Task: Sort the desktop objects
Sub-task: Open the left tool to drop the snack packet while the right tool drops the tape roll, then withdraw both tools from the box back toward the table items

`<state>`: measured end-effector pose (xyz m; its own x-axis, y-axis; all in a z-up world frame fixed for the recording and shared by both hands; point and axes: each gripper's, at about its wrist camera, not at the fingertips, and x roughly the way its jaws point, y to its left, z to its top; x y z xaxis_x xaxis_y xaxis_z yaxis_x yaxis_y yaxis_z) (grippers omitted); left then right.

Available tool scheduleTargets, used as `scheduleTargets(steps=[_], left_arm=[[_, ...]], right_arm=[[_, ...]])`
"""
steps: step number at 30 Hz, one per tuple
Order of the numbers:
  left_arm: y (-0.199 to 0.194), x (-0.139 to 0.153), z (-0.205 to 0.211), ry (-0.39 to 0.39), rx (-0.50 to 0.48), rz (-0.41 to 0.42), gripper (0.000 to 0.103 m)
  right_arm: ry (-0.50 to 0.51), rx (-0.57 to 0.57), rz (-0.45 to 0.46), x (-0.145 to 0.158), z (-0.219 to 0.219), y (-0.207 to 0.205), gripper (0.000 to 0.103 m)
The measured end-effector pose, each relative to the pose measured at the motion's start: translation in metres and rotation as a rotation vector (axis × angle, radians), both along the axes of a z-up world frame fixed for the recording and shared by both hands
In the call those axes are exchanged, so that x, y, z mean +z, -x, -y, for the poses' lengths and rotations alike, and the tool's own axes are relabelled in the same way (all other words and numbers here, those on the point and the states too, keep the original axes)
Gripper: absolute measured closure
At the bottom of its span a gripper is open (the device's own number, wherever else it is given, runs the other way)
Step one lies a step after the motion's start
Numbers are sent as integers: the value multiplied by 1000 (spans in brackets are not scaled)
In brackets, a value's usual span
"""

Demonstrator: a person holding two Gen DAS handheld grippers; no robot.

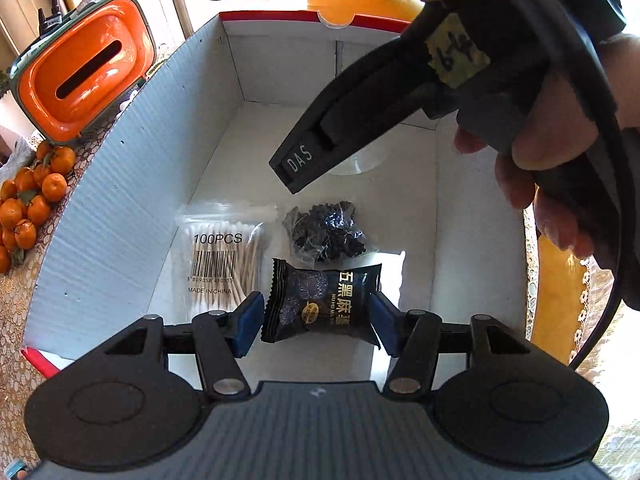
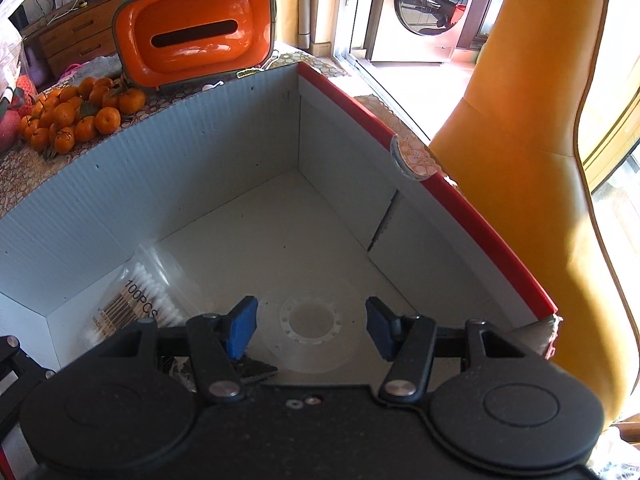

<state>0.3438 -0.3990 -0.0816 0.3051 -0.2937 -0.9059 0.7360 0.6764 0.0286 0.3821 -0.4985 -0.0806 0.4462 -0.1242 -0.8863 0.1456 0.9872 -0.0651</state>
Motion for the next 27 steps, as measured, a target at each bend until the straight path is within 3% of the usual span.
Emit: scheduleTargets(steps=[10, 27], left_arm=[[2, 8, -11, 50, 26, -14, 47], [40, 70, -56, 138, 51, 51, 47]], right_arm=[[-25, -15, 20, 10, -3, 9, 38], [-39, 25, 100, 67, -32, 56, 38]])
